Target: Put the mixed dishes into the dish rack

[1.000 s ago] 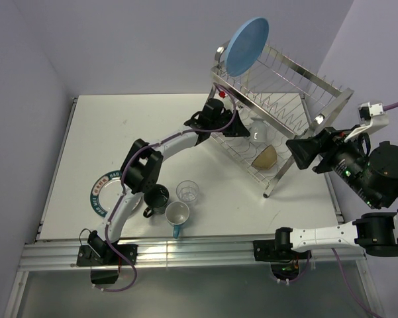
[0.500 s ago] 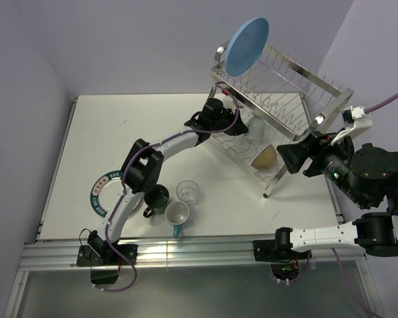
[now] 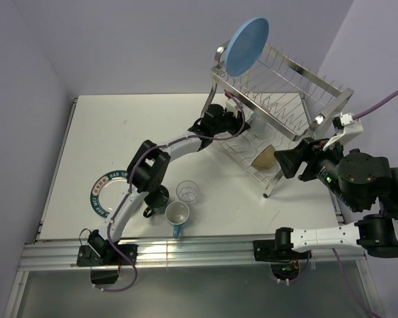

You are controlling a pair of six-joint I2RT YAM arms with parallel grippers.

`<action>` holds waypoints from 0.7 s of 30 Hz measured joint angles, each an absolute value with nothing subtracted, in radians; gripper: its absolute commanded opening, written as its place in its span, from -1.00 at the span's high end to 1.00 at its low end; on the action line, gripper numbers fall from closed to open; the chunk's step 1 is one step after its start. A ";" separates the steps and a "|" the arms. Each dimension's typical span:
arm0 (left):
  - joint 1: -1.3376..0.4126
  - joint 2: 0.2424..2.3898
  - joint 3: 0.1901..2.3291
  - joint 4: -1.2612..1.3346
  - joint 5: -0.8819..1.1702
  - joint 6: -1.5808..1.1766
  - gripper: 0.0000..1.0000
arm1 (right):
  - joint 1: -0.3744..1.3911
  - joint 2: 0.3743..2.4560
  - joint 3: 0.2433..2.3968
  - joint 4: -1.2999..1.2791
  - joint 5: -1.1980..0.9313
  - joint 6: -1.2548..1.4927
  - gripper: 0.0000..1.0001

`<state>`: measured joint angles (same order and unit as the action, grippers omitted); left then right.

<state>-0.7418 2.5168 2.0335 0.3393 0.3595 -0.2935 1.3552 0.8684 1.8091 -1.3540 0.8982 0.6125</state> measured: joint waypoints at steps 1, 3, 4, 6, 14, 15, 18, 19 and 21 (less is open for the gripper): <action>-0.746 2.526 2.038 0.355 0.355 -0.279 0.99 | 1.355 0.862 1.793 -1.355 0.899 0.611 -0.43; -0.751 2.549 2.051 0.393 0.340 -0.254 1.00 | 1.355 0.850 1.766 -1.354 0.900 0.608 -0.43; -0.752 2.558 2.052 0.411 0.334 -0.245 1.00 | 1.355 0.843 1.755 -1.356 0.901 0.609 -0.43; -0.754 2.571 2.052 0.447 0.327 -0.228 1.00 | 1.355 0.833 1.742 -1.356 0.901 0.609 -0.42; -0.754 2.615 2.061 0.538 0.312 -0.186 0.99 | 1.355 0.759 1.657 -1.337 0.921 0.607 -0.42; -0.753 2.620 2.067 0.540 0.311 -0.178 1.00 | 1.355 0.746 1.638 -1.330 0.924 0.603 -0.42; -0.752 2.636 2.085 0.547 0.308 -0.163 1.00 | 1.355 0.730 1.603 -1.311 0.929 0.591 -0.42; -0.751 2.643 2.091 0.552 0.308 -0.158 1.00 | 1.355 0.728 1.593 -1.302 0.931 0.588 -0.42; -0.748 2.663 2.107 0.570 0.307 -0.146 0.99 | 1.355 0.716 1.566 -1.277 0.934 0.582 -0.42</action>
